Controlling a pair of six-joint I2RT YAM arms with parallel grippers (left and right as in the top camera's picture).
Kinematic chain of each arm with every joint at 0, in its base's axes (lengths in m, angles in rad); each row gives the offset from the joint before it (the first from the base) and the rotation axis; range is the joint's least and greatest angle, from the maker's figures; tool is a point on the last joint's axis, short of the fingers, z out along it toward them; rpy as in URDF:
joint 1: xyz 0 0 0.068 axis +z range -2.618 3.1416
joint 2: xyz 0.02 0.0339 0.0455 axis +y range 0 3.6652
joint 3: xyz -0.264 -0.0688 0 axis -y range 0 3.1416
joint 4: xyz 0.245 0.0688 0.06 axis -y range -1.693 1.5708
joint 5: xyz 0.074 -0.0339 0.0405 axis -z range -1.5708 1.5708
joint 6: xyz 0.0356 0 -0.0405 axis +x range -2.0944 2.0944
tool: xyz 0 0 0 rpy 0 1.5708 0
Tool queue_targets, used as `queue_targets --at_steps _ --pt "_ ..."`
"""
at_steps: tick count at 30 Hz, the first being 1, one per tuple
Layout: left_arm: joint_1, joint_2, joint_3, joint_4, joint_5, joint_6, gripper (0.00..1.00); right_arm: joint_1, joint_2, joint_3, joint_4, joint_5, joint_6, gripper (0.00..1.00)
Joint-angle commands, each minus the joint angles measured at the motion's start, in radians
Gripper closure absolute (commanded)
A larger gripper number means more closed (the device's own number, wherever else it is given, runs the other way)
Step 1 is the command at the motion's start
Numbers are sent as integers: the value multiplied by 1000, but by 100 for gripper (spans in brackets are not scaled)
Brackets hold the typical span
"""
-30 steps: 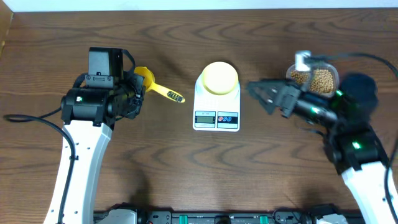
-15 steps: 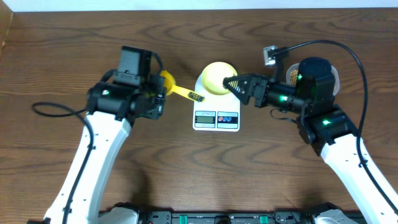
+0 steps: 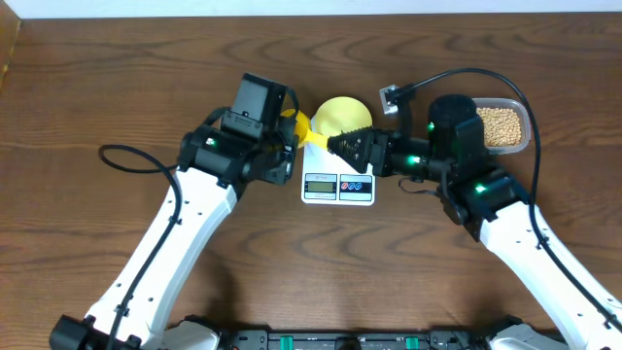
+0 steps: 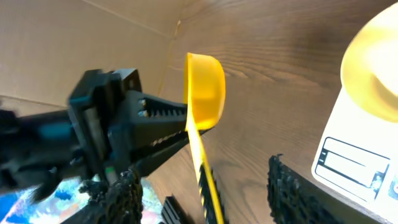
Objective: Scoop item into bowl and weigh 50g on scale
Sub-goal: 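Carry the scoop toward the scale and reach the right gripper to it, then grasp the scoop handle with the right gripper and release the left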
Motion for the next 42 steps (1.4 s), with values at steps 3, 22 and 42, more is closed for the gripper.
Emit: queue_targets --at_steps 3,22,42 --pt "-34 2 -2 5 -2 -61 93 21 3 17 3 62 26 50" --pt "-63 2 -2 24 48 -95 93 45 3 17 10 84 56 77" --pt "-63 2 -2 23 66 -101 92 45 3 17 9 92 60 99"
